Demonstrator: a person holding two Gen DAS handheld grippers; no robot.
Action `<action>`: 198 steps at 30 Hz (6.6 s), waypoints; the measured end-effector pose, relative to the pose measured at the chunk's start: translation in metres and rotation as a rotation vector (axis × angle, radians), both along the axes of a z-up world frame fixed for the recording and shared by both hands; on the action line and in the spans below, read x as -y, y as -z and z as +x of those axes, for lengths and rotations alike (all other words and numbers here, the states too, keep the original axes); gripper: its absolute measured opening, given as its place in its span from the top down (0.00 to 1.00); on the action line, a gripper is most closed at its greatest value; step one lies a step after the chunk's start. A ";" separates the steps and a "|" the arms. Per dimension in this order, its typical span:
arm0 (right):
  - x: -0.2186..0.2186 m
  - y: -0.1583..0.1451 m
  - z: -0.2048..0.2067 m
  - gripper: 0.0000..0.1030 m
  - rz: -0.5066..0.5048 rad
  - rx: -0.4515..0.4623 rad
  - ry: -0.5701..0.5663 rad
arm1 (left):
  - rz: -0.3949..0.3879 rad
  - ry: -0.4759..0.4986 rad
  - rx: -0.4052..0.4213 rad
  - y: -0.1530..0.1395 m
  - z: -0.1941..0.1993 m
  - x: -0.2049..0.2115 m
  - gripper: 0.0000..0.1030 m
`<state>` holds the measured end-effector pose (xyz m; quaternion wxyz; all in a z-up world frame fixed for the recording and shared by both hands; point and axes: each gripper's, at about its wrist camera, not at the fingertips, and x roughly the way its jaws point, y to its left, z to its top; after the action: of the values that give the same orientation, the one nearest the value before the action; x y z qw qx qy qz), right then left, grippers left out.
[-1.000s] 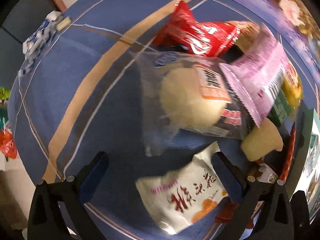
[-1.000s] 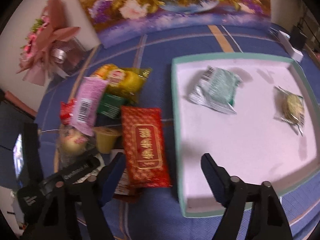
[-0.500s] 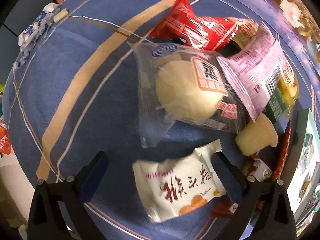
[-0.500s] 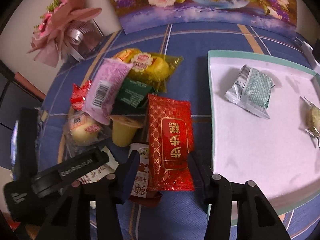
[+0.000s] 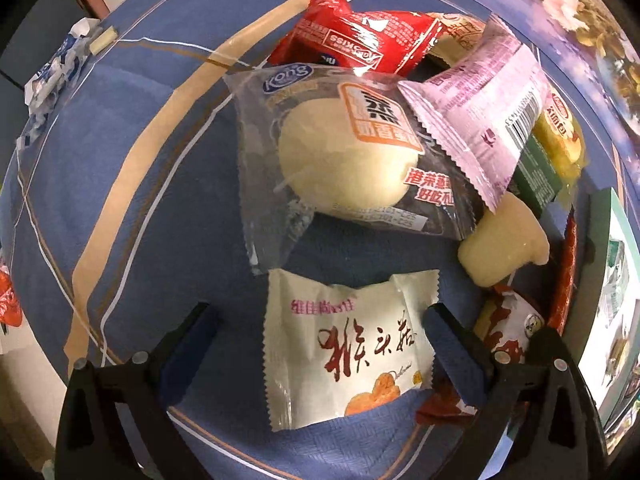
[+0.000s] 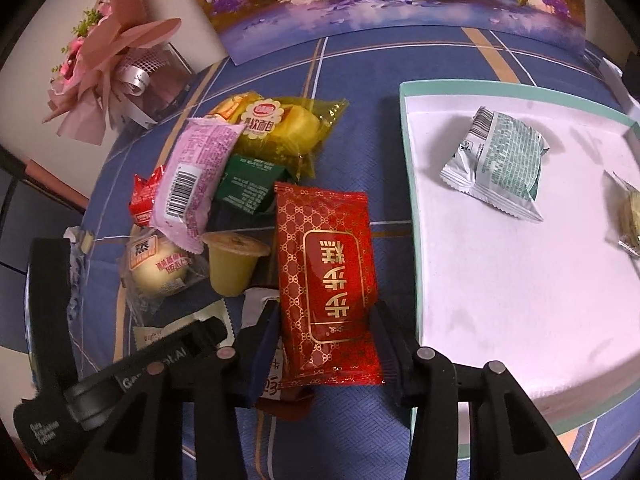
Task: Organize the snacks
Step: 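Close the left gripper on the white packet with red lettering, then lift both held packets and carry them over the white tray, then lower both packets into the tray and open both grippers, then withdraw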
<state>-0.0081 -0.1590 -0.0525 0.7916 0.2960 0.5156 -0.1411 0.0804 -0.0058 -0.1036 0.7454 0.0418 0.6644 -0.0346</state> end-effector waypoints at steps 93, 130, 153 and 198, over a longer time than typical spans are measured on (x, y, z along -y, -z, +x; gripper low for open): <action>-0.034 0.014 0.024 0.53 -0.191 -0.087 -0.129 | -0.230 -0.160 0.006 -0.047 -0.015 -0.052 0.72; 0.005 -0.045 -0.010 0.54 -0.102 0.024 -0.007 | -0.516 -0.120 0.176 -0.120 -0.020 -0.054 0.81; 0.162 -0.024 -0.150 0.53 -0.113 -0.181 0.635 | -0.664 0.493 -0.017 -0.095 -0.110 0.148 0.81; 0.148 -0.026 -0.129 0.11 -0.077 -0.122 0.490 | -0.092 0.314 0.282 -0.097 -0.065 0.108 0.19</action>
<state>-0.1375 -0.3066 -0.0262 0.7119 0.3726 0.4696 -0.3657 0.0150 -0.1140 -0.0067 0.8176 0.1152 0.5365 -0.1745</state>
